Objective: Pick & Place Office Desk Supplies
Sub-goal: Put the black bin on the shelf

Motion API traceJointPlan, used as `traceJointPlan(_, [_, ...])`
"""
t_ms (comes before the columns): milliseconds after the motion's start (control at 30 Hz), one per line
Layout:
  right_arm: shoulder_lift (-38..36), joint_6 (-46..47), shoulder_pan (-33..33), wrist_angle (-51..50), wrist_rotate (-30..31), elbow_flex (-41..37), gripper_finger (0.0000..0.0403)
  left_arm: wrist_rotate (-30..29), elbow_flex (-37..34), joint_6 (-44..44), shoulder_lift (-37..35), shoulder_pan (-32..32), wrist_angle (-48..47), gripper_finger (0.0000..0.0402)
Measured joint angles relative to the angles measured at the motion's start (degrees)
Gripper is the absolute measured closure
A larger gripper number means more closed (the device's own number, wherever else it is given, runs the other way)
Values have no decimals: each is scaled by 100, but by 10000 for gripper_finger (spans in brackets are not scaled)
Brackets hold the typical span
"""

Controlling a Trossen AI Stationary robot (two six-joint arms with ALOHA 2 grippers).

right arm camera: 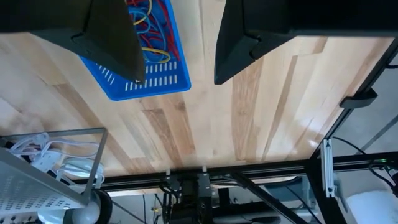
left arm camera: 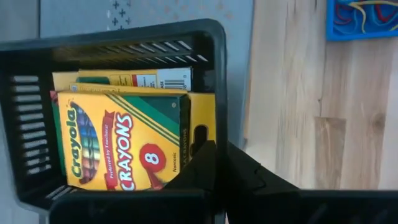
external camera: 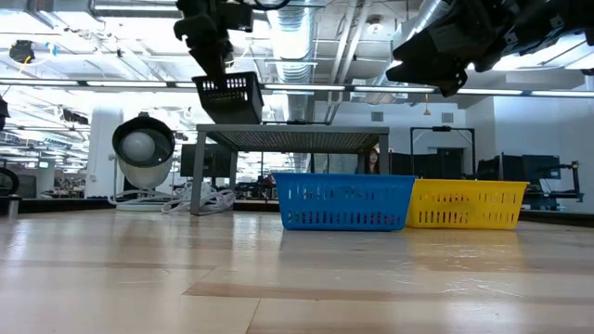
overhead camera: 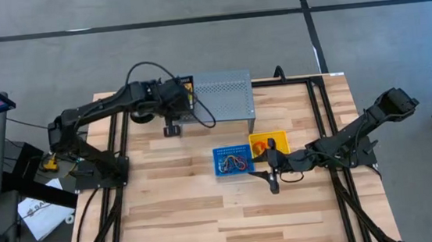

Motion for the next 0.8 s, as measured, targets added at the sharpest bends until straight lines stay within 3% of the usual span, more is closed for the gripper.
traceJointPlan(500, [0, -219, -152, -14, -1, 6, 214, -7, 5, 424, 600, 136, 134, 398])
traceJointPlan(800, [0, -404, -168, -22, 0, 6, 214, -33, 9, 411, 597, 173, 27, 393])
